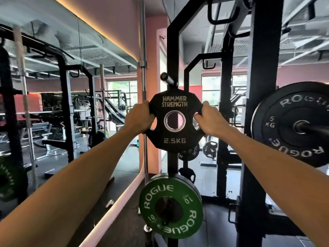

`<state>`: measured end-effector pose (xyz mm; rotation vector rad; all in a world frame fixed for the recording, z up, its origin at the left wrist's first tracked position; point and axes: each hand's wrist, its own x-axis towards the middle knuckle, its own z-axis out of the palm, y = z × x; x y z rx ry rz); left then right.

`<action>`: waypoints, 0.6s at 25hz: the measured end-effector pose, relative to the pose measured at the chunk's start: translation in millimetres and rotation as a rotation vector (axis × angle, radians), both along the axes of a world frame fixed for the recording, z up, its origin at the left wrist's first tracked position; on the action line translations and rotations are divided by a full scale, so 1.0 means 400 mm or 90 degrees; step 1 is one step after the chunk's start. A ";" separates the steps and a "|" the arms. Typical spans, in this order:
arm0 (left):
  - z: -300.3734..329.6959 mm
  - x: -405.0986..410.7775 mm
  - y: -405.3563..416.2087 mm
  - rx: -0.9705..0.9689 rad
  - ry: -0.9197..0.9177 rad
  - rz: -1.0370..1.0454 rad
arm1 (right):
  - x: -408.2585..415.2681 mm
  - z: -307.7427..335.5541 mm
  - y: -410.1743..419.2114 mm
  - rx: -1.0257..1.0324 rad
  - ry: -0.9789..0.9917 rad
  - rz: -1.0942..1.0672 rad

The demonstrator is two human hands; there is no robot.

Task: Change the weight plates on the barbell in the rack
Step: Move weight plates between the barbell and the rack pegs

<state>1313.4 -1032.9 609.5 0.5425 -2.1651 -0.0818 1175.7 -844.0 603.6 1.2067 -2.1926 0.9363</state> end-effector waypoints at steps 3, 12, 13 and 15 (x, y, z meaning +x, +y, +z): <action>0.016 -0.032 -0.095 -0.010 0.001 0.009 | -0.030 0.014 -0.094 -0.013 0.009 0.006; 0.095 -0.123 -0.289 -0.026 0.031 -0.031 | -0.094 0.086 -0.262 -0.038 0.021 -0.018; 0.108 -0.130 -0.304 -0.030 0.035 -0.040 | -0.098 0.096 -0.276 -0.042 0.024 -0.025; 0.134 -0.149 -0.330 -0.041 0.044 -0.052 | -0.105 0.119 -0.299 -0.058 0.025 -0.041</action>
